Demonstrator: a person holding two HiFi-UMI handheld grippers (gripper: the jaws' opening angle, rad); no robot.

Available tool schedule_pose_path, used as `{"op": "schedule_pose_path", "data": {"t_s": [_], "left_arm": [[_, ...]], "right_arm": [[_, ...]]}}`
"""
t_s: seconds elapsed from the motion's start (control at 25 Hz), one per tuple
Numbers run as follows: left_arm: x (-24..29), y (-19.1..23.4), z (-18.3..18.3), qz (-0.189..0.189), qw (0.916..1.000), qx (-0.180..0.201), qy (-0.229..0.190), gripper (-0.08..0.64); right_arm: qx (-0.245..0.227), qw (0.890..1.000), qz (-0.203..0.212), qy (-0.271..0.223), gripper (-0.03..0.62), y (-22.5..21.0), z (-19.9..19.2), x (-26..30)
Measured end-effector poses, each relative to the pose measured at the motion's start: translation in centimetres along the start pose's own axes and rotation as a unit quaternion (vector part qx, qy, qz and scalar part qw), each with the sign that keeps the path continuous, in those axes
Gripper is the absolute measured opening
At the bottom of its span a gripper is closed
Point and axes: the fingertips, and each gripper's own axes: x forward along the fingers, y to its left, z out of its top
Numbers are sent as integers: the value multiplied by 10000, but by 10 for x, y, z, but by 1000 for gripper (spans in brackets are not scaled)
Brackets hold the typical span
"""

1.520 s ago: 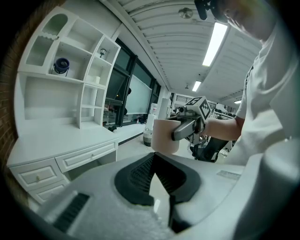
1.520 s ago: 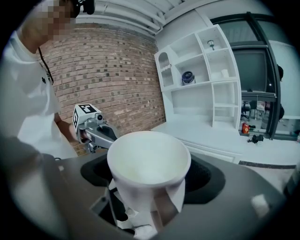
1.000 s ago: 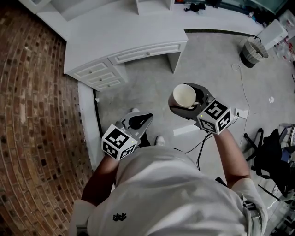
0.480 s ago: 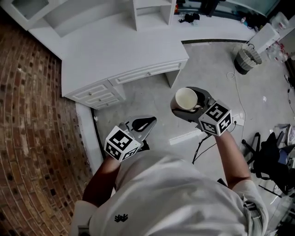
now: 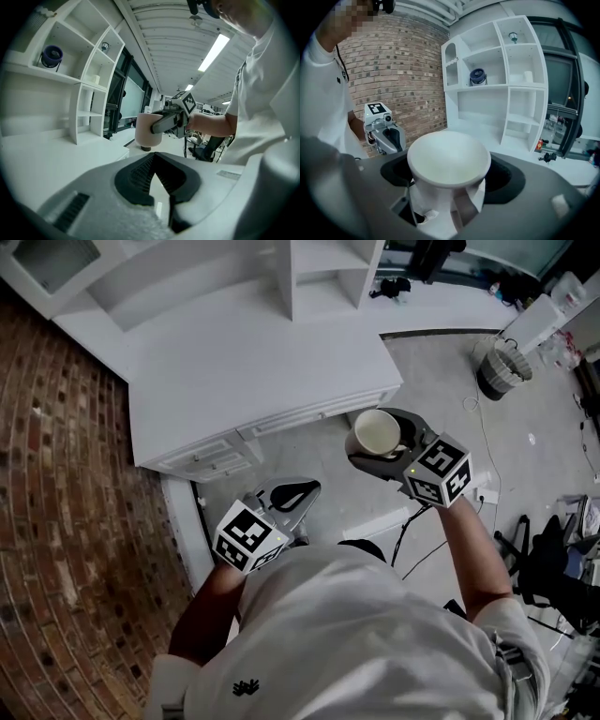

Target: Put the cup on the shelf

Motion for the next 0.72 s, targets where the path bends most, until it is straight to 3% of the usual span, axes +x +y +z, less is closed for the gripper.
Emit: {"op": "schedule_pose_path", "data": {"t_s": [0.32,0.72], "left_arm": [[-14,43,7,-6,9999,-75,-110,6],[6,107,33,171,9997,-65,-180,6]], "right_arm": [[-87,10000,-40,15,443,-26,30,40],[-258,9997,35,-8,443,-94,59,77]]}}
